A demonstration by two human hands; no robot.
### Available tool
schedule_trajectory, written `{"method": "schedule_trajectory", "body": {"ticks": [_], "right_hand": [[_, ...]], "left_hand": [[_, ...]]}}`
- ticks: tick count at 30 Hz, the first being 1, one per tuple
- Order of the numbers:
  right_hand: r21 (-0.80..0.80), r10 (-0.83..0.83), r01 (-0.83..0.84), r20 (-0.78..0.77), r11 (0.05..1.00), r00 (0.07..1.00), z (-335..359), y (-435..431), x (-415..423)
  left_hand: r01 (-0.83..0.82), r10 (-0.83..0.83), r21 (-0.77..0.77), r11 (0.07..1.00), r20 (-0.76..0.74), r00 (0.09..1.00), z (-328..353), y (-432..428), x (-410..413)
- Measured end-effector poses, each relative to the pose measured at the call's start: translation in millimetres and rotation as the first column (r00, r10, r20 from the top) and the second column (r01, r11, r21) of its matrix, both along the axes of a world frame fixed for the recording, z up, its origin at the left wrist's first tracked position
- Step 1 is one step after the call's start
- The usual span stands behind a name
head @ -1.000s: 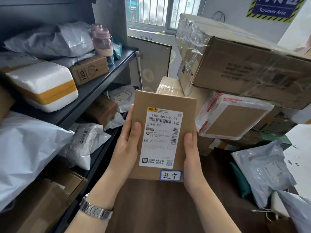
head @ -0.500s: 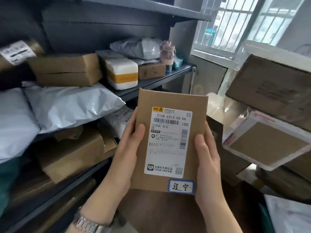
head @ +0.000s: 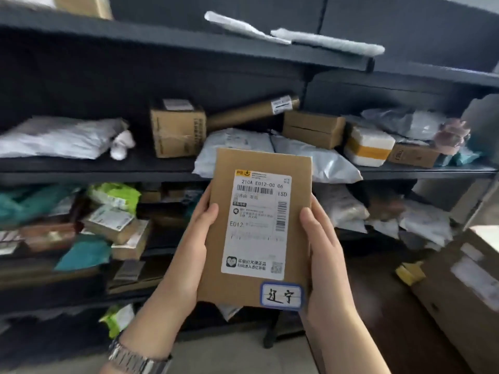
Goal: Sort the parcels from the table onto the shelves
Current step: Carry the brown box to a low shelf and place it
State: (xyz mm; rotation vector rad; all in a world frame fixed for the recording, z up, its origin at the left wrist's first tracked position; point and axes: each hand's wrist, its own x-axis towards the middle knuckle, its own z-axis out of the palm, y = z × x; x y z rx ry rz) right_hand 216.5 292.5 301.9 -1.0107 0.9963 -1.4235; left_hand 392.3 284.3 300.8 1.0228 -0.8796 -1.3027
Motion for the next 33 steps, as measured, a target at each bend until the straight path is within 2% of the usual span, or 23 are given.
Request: {"method": "schedule_trajectory", "body": {"ticks": [3,8,12,16,22,26,30,33], "right_hand": [[0.004,0.180,-0.180,0.006,0.984,0.984,3,17,83],[0.048,0.391,-0.390,-0.002,0.920,0.921,1,53,233],[0.071,0.541,-0.538,-0.029,0.840,0.841,3,103,377],[0.067,0.692,-0.689,-0.042,0.722,0.721,0,157,498],[0.141,0.827,-0.816,-0.056,0.561,0.559,-15,216,636],[0.194,0.846,-0.824,-0.091,0.532,0.525,-25,223,707],[0.229,0.880,-0.851,-0.064,0.472,0.471,-38,214,781],[0.233,0.900,-0.871,-0.054,0.432,0.432,-43,201,846]], "left_hand": [[-0.185,0.184,0.031,0.982,0.024,0.983,-3,59,82],[-0.392,0.392,-0.001,0.920,0.037,0.919,-1,138,216],[-0.552,0.555,-0.058,0.832,0.063,0.829,3,218,339],[-0.672,0.675,-0.073,0.737,0.069,0.734,4,294,435],[-0.824,0.820,0.015,0.567,0.089,0.566,-5,370,543],[-0.866,0.863,0.071,0.496,0.071,0.500,-22,383,604],[-0.900,0.897,0.090,0.426,0.090,0.433,-34,379,670],[-0.911,0.916,0.127,0.392,0.040,0.400,-39,368,727]]}}
